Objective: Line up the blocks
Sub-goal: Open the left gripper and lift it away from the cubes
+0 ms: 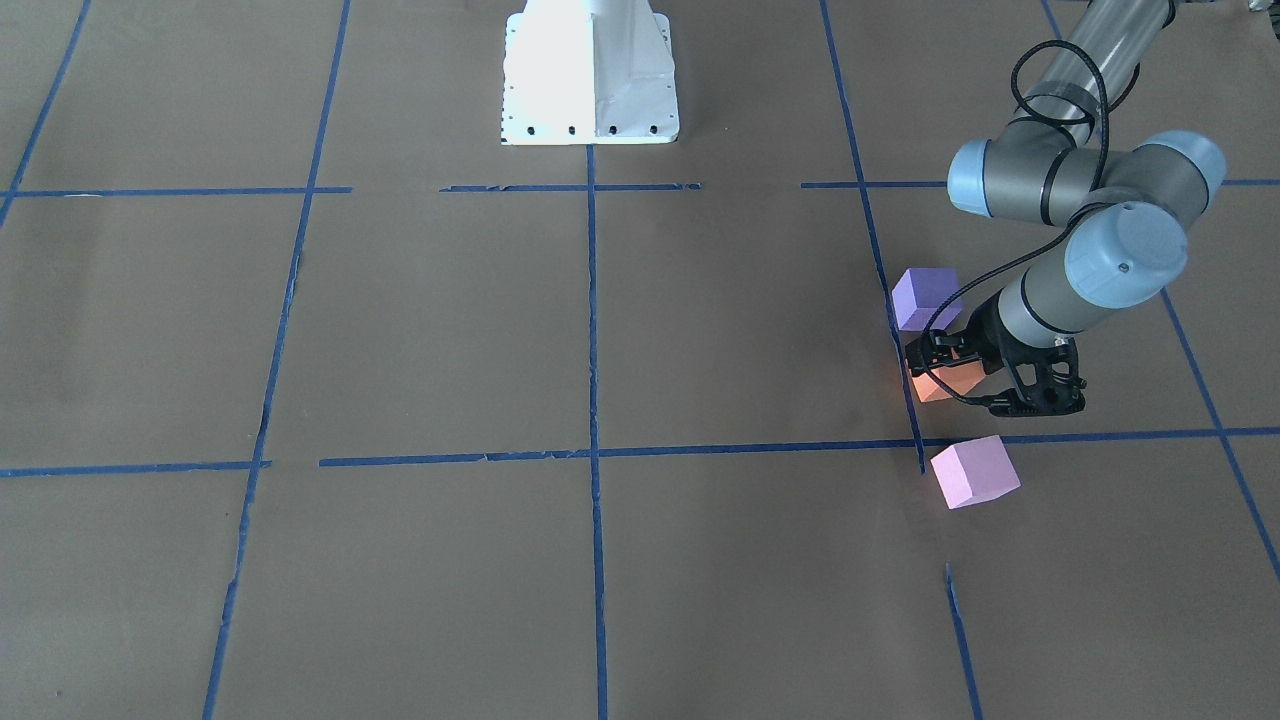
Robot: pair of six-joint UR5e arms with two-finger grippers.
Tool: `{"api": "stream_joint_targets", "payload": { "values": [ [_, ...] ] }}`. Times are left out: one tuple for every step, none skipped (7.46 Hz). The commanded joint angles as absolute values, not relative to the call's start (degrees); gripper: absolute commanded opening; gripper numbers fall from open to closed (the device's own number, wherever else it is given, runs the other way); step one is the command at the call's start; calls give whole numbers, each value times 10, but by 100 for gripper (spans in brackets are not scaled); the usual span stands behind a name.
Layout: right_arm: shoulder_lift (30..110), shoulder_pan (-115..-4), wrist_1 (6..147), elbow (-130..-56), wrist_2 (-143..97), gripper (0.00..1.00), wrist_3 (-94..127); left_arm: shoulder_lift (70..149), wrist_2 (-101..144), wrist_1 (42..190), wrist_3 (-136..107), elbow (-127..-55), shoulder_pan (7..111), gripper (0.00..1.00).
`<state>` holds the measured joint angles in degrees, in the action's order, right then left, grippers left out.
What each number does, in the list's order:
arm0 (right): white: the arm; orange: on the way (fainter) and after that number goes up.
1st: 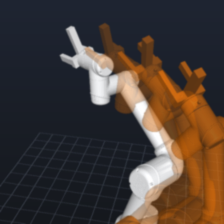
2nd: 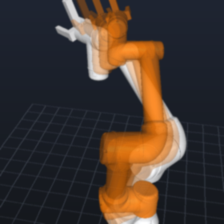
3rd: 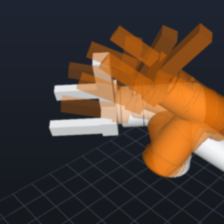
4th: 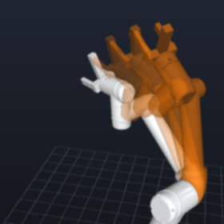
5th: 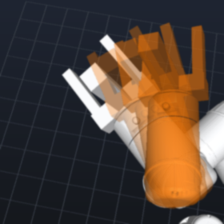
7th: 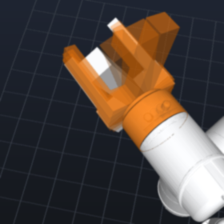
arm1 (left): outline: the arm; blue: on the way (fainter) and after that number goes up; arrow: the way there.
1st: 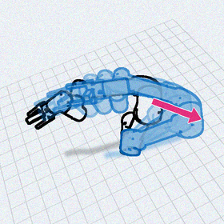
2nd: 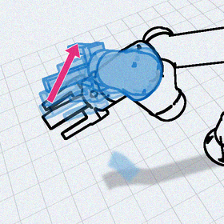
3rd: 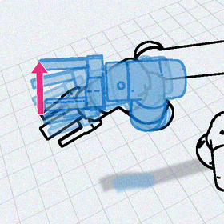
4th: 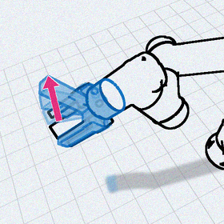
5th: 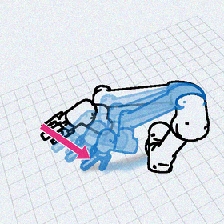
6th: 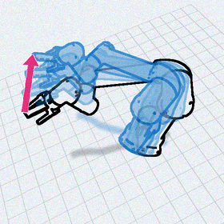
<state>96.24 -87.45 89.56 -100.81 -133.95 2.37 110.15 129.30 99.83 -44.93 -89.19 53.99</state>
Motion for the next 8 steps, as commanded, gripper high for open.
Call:
{"api": "stream_joint_targets", "payload": {
  "values": [
    [962,-875,896,-1008,-1339,100,24,1098,1288,971,-443,-970,600,100],
    [962,-875,896,-1008,-1339,100,24,1101,1288,937,-427,-993,619,100],
    [962,-875,896,-1008,-1339,100,24,1100,1288,913,-373,-1018,643,100],
    [962,-875,896,-1008,-1339,100,24,1094,1288,892,-314,-1040,680,100],
    [962,-875,896,-1008,-1339,100,24,1087,1288,871,-215,-1035,737,100],
    [962,-875,896,-1008,-1339,100,24,1071,1285,861,-106,-1023,757,100],
    [962,-875,896,-1008,-1339,100,24,1069,1287,863,-13,-980,819,100],
    [962,-875,896,-1008,-1339,100,24,1066,1293,860,68,-937,877,100]
  ]
}}
